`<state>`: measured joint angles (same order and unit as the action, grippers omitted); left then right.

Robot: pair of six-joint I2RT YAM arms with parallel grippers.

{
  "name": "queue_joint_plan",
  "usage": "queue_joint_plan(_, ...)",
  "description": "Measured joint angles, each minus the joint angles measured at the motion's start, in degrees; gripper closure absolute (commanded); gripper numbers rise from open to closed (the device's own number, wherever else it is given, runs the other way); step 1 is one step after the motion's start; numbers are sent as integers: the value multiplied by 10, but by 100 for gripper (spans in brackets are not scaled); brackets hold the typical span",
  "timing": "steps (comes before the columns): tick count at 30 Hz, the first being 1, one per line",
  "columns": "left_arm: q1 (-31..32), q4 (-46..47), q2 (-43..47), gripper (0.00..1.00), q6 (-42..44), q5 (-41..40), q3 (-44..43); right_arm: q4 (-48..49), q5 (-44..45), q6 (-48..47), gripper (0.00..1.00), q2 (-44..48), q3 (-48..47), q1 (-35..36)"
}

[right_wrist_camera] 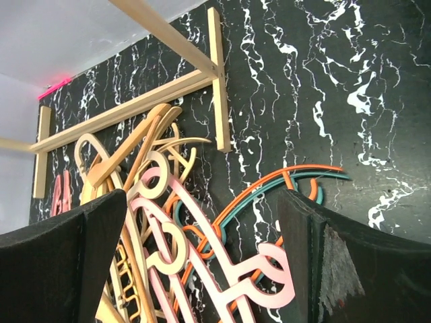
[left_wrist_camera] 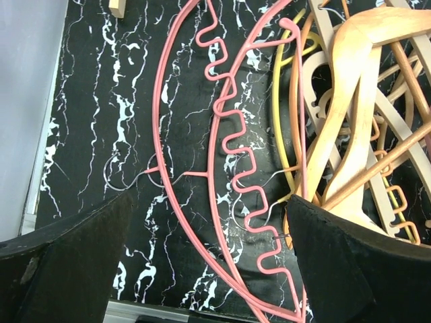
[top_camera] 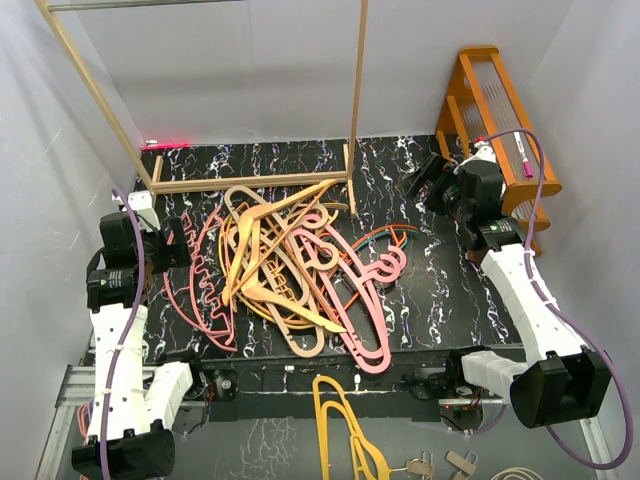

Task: Organize the hangers
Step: Pick up the hanger at the center of the board.

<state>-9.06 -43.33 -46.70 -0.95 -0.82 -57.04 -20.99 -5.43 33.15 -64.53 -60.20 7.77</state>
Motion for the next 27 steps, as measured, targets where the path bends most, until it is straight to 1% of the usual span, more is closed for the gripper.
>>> queue_joint_plan(2, 0, 0, 0, 3, -4, -9, 0, 2, 4, -4, 2, 0, 0, 0)
queue_joint_plan(4, 0, 0, 0, 3, -13, -28, 0, 9, -14, -19, 2, 2, 3, 0)
queue_joint_plan(9, -4, -4, -14, 3, -50, -83, 0, 39, -102, -70, 2, 9, 25, 0)
queue_joint_plan(12, -17, -13, -38, 3, -71, -90, -2, 44, -141, -87, 2, 6, 29, 0)
queue_joint_plan(13, -23, -19, -49, 7, -77, -90, -5, 47, -149, -90, 2, 4, 29, 0)
queue_joint_plan(14, -29, -27, -59, 19, -83, -87, -11, 48, -157, -92, 2, 2, 29, 0)
queue_joint_plan(15, -40, -38, -74, 27, -92, -83, -22, 50, -162, -92, 2, 0, 29, 0)
queue_joint_plan(16, -54, -46, -88, 32, -102, -79, -33, 51, -171, -92, 2, -4, 29, 0)
queue_joint_plan(17, -73, -54, -103, 33, -109, -74, -45, 54, -177, -91, 2, -6, 30, 0)
queue_joint_plan(18, -97, -62, -119, 33, -115, -69, -57, 59, -187, -90, 2, -9, 32, 0)
queue_joint_plan(19, -118, -67, -133, 30, -120, -69, -66, 65, -192, -90, 1, -11, 35, 0)
queue_joint_plan(22, -219, -83, -194, 30, -132, -53, -76, 77, -216, -76, 2, -23, 45, 0)
queue_joint_plan(25, -280, -99, -269, 30, -132, -14, -73, 85, -234, -57, 2, -42, 45, 0)
queue_joint_plan(27, -294, -105, -321, 32, -129, 20, -72, 97, -245, -38, 2, -51, 45, 0)
